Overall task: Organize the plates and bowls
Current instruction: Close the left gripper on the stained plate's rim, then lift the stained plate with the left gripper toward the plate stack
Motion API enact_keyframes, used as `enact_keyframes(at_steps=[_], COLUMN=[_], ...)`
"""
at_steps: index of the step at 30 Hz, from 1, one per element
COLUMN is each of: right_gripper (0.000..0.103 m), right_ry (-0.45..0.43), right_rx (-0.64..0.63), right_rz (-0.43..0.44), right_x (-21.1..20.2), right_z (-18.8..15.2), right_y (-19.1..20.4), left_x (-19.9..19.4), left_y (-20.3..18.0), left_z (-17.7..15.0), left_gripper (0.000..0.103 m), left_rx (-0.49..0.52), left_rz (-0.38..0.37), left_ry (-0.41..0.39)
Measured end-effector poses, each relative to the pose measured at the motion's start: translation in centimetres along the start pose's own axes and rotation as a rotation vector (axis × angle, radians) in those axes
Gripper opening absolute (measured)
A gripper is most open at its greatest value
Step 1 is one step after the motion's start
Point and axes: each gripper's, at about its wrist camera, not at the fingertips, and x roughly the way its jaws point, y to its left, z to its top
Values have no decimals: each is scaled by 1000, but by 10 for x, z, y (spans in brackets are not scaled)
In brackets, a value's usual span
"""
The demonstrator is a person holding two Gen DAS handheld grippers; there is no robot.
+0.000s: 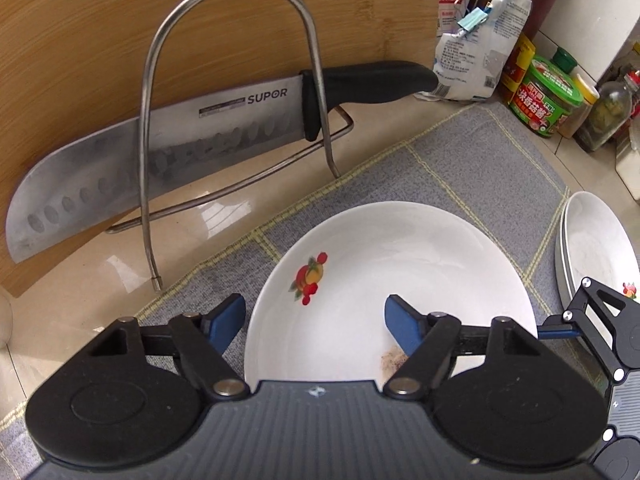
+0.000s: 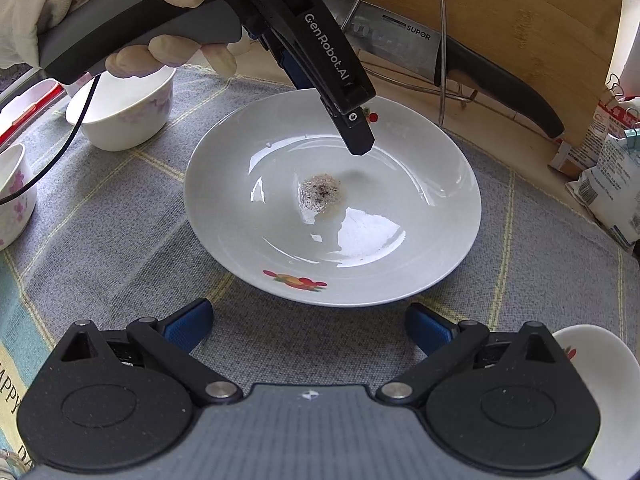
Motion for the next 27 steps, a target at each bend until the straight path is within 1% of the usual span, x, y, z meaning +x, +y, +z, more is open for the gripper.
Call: enact_keyframes(at_steps=[2, 7, 14, 22, 27], right_gripper=[103, 103, 103, 103, 103], right_ry=[-6, -27, -50, -50, -70], right_rx=[3, 11, 18, 40, 54], right_rz=[-1, -7, -12, -29, -39], right_x=[0, 1, 5, 10, 10], right_z=[-1, -1, 2, 8, 7], right_y=[0, 0, -2, -1, -1], left_x=[1, 4, 7, 8, 9], left_y=[3, 7, 8, 10, 10], left_z=[2, 5, 6, 7, 8], left_gripper=[76, 76, 76, 76, 75], left_rx=[3, 6, 3, 15, 25], left_rz=[-20, -29, -28, -64, -87], left_ry=[13, 29, 23, 23, 31])
